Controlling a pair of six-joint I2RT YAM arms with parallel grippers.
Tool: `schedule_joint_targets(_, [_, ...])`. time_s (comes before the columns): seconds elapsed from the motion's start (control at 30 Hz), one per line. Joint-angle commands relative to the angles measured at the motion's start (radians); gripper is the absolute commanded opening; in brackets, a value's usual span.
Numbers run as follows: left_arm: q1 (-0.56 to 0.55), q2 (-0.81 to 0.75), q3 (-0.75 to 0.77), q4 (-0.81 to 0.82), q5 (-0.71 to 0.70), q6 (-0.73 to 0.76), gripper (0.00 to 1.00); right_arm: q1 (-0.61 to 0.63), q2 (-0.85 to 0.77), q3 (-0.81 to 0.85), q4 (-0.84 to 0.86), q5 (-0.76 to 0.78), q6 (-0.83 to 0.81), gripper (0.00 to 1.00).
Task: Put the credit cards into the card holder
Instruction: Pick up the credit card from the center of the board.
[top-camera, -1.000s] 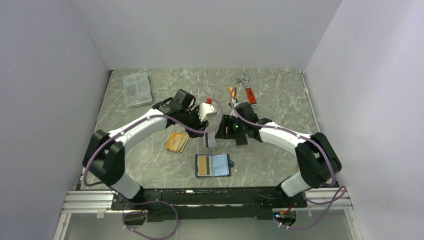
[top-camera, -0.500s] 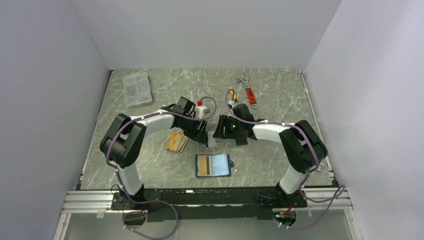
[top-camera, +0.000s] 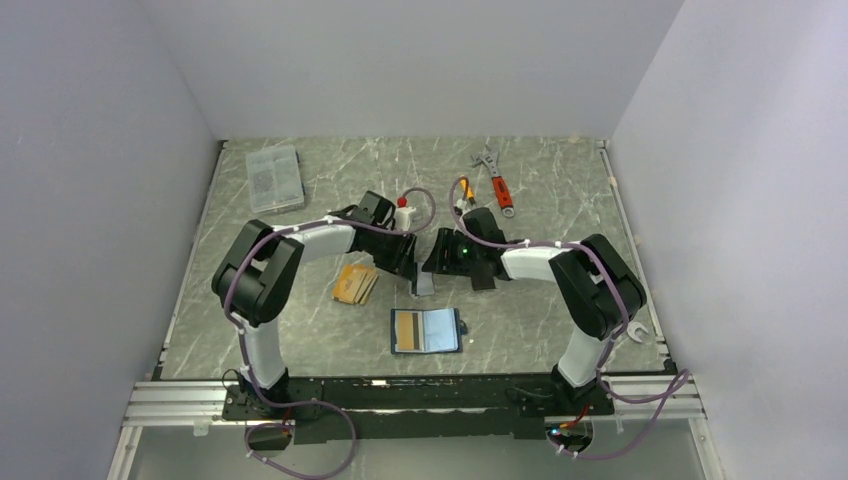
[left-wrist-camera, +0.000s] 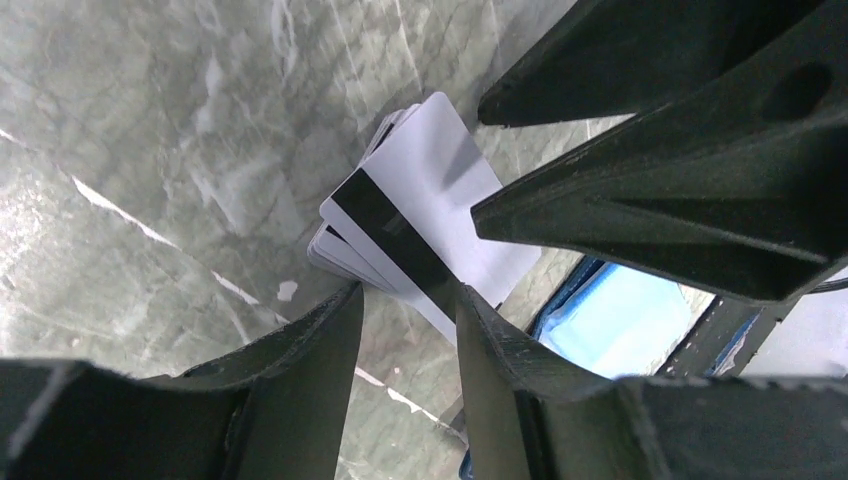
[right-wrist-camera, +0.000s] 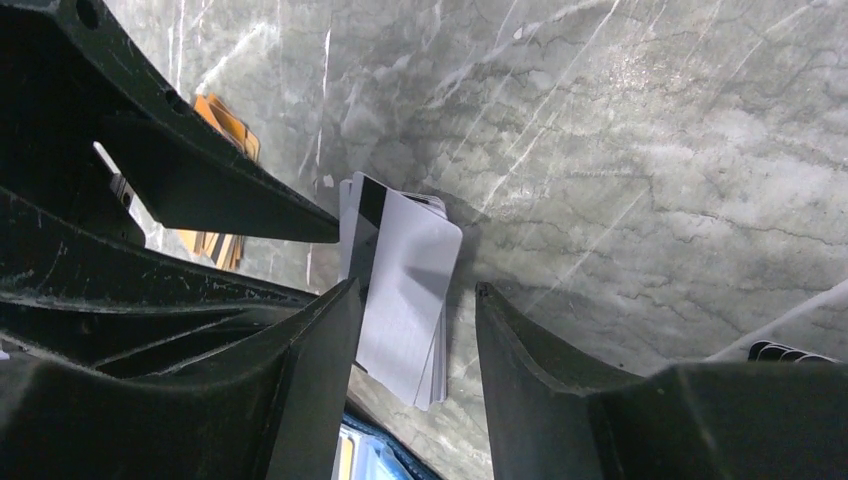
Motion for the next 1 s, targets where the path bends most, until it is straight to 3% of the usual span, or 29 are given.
schedule_joint_targets(0.0, [-0.014,0.068,0.023,-0.018,-0.076,0.01,0.46,-0.001,-0.002,-0.054,0.044,0.005,0.027,0.49])
schedule_joint_targets(0.23, [-0.024,0.103,0.04,-0.054,-0.138,0.052,0.39,-0.001,0.01,-0.093,0.098,-0.018,0.057,0.48])
schedule_joint_targets(0.5, [-0.024,0.091,0.028,-0.074,-0.191,0.104,0.15,-0.001,0.004,-0.152,0.136,-0.028,0.08,0.45])
schedule_joint_targets(0.77, [-0.006,0.068,0.031,-0.089,-0.143,0.095,0.06,-0.003,0.005,-0.192,0.155,-0.021,0.093,0.44])
schedule_joint_targets(0.97, [0.074,0.021,0.016,-0.068,-0.009,0.043,0.0,-0.006,-0.003,-0.203,0.15,-0.016,0.086,0.43])
